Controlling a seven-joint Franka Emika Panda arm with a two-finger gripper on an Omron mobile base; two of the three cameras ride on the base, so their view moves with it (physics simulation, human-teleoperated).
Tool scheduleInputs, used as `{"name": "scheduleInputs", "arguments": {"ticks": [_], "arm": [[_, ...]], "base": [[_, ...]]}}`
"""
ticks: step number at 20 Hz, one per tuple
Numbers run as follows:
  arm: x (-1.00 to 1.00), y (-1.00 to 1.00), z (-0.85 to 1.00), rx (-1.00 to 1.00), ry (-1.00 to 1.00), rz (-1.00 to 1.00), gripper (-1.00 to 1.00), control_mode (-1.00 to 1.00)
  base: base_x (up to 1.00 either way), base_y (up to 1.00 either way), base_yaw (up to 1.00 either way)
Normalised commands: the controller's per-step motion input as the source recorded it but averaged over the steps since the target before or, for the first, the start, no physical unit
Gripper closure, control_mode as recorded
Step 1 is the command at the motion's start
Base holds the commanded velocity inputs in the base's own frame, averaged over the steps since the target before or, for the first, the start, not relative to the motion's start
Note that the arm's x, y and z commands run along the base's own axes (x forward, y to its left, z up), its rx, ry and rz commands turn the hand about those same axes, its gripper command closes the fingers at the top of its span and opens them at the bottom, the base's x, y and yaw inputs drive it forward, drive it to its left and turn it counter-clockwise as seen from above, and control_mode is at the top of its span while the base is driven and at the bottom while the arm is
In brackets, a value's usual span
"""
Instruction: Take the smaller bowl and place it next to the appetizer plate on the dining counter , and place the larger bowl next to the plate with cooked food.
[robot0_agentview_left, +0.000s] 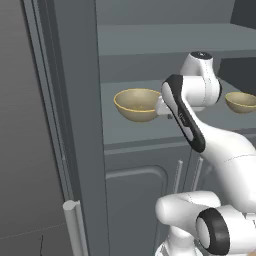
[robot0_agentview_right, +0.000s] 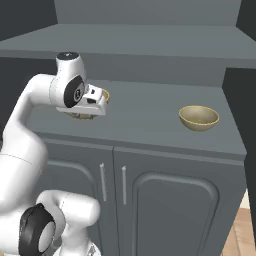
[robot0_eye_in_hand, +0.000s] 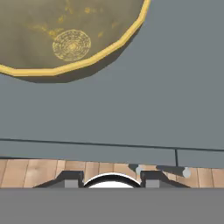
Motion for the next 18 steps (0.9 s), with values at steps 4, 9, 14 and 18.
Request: {"name": "scheduleInputs", "arguments": {"ticks": [4, 9, 14, 18], "arm": [[-0.4, 0.0, -0.05, 0.02, -0.05, 0.0, -1.0, -1.0], [-0.5, -0.03, -0.14, 0.08, -0.07, -0.17, -1.0, -1.0], [-0.06, -0.27, 0.02, 0.32, -0.19, -0.46, -1.0, -1.0], [0.0, -0.25, 0.3, 0.51, -0.21, -0.36, -1.0, -1.0]], "base": [[0.0, 0.0, 0.0], [0.0, 0.0, 0.0], [0.0, 0.0, 0.0], [0.0, 0.0, 0.0]]}}
